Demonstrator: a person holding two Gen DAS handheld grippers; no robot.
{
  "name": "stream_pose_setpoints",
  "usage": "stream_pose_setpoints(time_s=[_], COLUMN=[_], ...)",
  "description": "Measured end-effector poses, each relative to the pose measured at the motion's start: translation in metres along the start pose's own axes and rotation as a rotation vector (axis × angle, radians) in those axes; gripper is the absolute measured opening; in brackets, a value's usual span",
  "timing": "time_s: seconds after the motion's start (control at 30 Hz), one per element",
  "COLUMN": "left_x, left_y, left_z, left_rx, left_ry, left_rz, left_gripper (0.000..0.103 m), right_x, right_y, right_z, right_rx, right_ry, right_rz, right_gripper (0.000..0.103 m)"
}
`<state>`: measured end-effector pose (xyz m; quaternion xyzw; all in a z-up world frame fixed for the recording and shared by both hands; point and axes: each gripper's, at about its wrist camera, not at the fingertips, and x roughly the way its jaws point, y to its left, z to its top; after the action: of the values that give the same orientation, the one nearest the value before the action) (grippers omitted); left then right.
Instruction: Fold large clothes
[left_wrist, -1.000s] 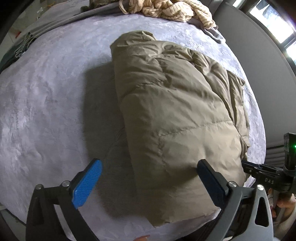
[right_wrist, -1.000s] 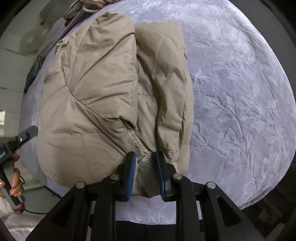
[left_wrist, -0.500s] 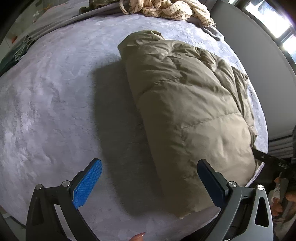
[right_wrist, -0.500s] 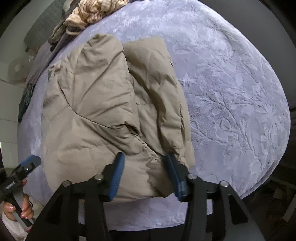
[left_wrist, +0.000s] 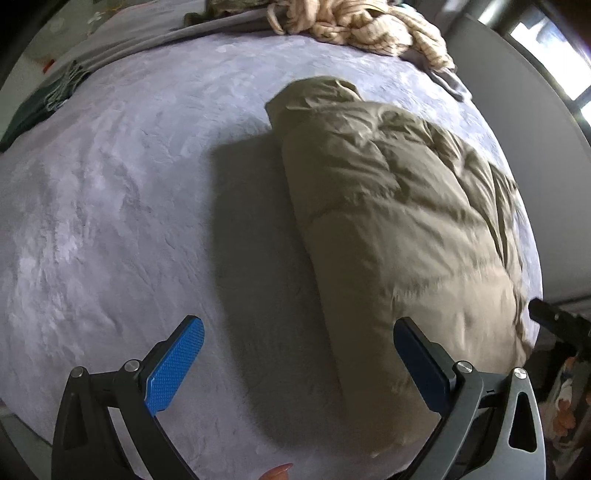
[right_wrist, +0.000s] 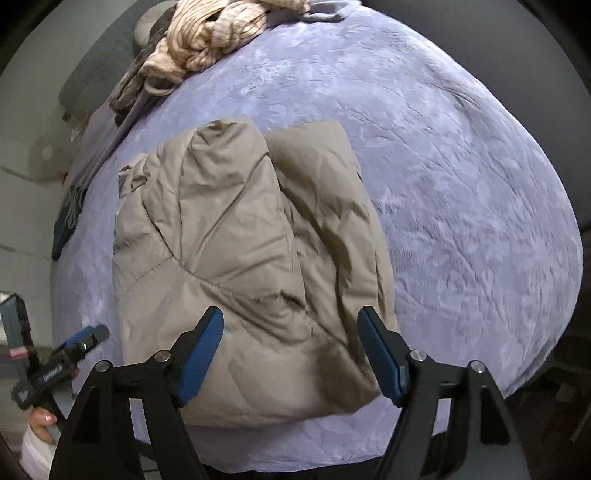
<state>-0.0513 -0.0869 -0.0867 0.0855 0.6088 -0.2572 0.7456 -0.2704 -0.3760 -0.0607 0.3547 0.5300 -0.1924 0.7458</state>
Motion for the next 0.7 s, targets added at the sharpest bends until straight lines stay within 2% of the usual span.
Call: stream_pose_setpoints(time_s=[0.07,0.13,0.33,0.4,0.5,0.6,0.7], left_x=[0.0,0.002,0.024,0.032,0.043,0.053,0.065], left_y=[-0.002,-0.004,-0.008,-0.009,-0.008,-0.008,-0.005], left_z=[0.005,0.012,0.029,0.033,0.038,0.04,0.044], left_rx=[-0.036,-0.067,-0.126,-0.144,-0.164,-0.18,-0.204], left_ry=[-0.002,-0.004,0.029,0.04,0.061,0.075,0.094], left_rz=[-0.01,-0.026,-0.095,-0.132,-0.185,-0.242,-0.322], left_gripper=[0.103,0.103,0.103,0.103,0.103,0.103,0.103], right_x=[0.004,0.007,0.028,0.035,0.045,0.059,0.081], right_y=[-0.001,-0.006,-0.024,-0.029,-0.037,-0.053,-0.074], right_z=[0.013,0.029,0.066,0.074,0.082,0.09,0.095], right_rx=[-0.024,-0.043,-0.046,-0.046,-0.056,-0.021,0.078], right_ry=[0.017,0.034,0.105,0.121,0.128,0.129,0.156], right_rz=[0.007,0.02,0.093,0.133,0.171,0.249,0.337], right_gripper=[0.078,0.083,0.084,0.09,0.09,0.09,0.09])
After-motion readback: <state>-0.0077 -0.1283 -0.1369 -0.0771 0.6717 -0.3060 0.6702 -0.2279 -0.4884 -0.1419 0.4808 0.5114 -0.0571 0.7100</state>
